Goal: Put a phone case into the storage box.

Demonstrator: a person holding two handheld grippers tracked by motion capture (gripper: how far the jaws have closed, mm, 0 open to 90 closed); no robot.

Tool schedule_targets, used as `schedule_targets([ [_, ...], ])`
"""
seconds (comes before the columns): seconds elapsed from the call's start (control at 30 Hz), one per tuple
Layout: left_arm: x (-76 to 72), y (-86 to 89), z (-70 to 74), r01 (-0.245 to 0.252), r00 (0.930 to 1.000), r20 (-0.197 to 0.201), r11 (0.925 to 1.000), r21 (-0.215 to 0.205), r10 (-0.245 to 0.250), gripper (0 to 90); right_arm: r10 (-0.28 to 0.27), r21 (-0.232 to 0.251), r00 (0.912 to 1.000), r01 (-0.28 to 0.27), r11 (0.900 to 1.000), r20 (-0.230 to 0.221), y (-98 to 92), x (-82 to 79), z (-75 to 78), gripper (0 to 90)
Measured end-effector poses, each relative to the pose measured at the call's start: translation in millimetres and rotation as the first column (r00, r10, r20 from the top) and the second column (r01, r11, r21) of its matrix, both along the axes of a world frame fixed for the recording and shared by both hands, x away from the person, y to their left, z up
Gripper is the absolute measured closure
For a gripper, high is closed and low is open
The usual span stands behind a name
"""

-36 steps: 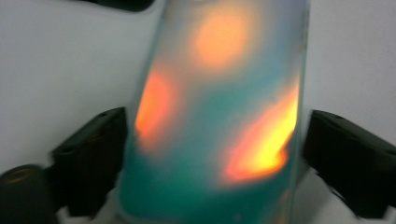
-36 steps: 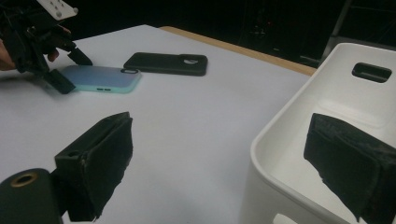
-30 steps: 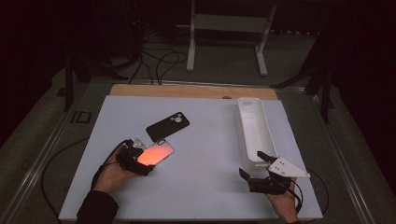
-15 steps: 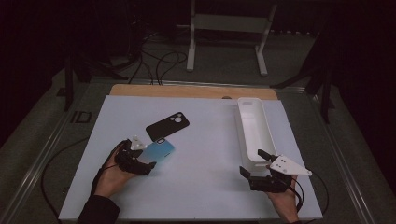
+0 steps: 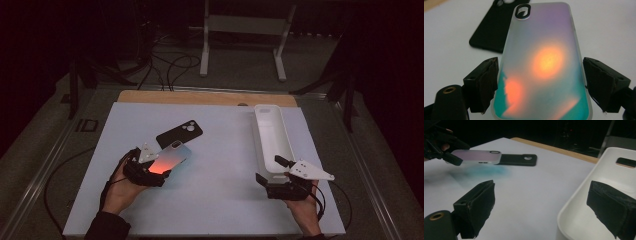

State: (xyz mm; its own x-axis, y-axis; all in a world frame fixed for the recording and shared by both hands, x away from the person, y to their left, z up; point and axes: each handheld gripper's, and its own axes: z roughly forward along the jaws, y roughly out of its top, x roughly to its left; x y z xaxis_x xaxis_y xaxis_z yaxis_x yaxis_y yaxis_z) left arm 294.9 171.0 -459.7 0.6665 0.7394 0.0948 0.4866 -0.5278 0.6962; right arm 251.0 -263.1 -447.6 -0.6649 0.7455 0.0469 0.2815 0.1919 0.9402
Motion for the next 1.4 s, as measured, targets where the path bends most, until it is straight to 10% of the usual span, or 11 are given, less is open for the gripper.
schedule_targets([
  [0.7, -5.6, -41.6, 42.9, 0.133, 0.9859, 0.107, 0.9906, -0.032, -0.129, 17.2, 0.114, 0.062, 0.9878, -0.107, 0.992, -0.106, 27.3, 29.6, 12.6, 7.7],
  [1.4, -16.2, -86.7, 68.1, 0.261, 0.9487, 0.2, 0.9637, -0.057, -0.245, 17.1, 0.28, 0.231, 0.9359, -0.23, 0.945, -0.214, 66.4, 53.4, 23.0, 9.1],
])
